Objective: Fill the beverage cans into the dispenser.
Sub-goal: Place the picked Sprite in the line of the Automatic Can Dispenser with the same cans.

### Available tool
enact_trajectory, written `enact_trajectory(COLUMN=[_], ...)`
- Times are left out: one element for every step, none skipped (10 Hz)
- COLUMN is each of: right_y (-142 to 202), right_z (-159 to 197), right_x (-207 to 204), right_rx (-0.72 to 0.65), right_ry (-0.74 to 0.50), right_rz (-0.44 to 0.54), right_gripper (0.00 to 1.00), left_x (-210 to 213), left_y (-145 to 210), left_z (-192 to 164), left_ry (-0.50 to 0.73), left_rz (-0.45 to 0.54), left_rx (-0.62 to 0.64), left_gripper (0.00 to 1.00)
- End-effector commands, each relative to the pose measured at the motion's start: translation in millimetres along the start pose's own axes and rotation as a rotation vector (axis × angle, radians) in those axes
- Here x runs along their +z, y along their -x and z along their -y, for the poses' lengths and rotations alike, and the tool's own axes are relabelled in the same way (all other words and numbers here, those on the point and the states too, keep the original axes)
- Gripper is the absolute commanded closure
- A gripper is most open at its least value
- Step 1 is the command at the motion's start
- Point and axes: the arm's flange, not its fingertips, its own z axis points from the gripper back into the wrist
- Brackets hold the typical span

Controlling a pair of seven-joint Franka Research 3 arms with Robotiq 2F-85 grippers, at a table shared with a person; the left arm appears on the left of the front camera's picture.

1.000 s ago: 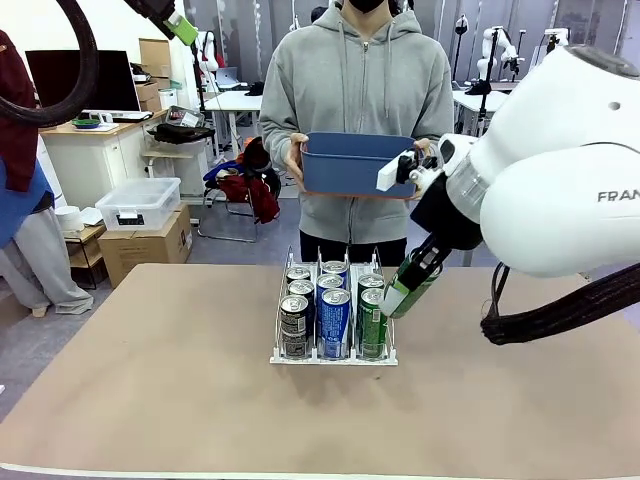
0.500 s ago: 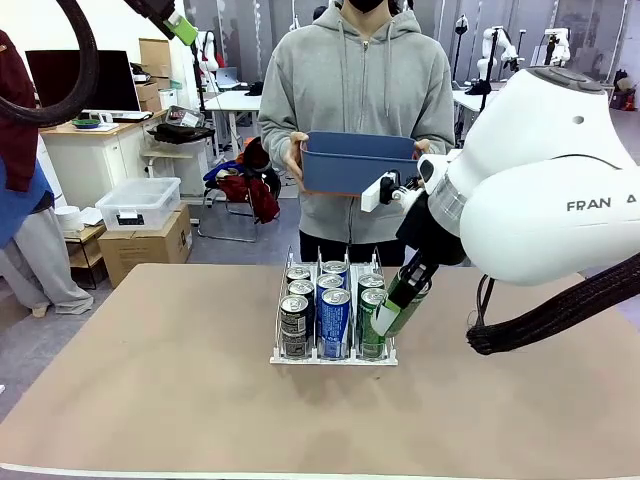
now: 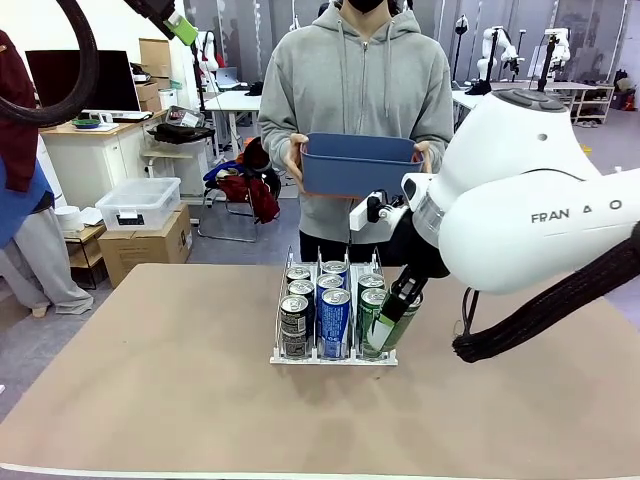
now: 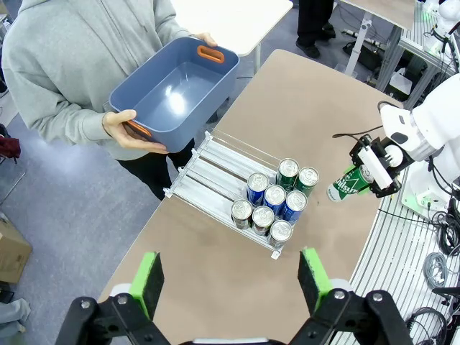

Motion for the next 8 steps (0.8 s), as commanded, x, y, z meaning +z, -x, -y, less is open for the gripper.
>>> enact_trajectory(right_y=[-13, -16, -18, -5, -5, -5, -7, -12], right_z=[6, 7, 10, 4, 4, 4, 7, 10], right_x=[-10, -16, -14, -13, -13, -13, -18, -26], right_rx=[0.006, 0.004, 0.002, 0.006, 0.006, 0.006, 0.003, -0.015], right_ry=[0.052, 0.037, 0.037, 0.002, 0.002, 0.002, -0.003, -0.002], right_rz=[0.008, 0.006, 0.003, -0.005, -0.005, -0.005, -0.013, -0.006], right_gripper=[0.42, 0.42, 0.42, 0.42, 0.42, 0.42, 0.42, 0.42], left_x=[1, 1, 1, 1, 1, 1, 1, 1], left_y=[3, 3, 3, 3, 3, 3, 3, 3], left_z=[0, 0, 0, 0, 0, 0, 0, 0], left_ry=[0.015, 0.015, 0.015, 0.015, 0.015, 0.015, 0.015, 0.015], left_rz=[0.006, 0.006, 0.006, 0.006, 0.006, 0.006, 0.006, 0.006], left_rx=[-0.007, -0.007, -0.007, -0.007, -0.007, -0.007, -0.007, -0.007], left_gripper=[0.00, 0.00, 0.00, 0.00, 0.00, 0.00, 0.00, 0.00])
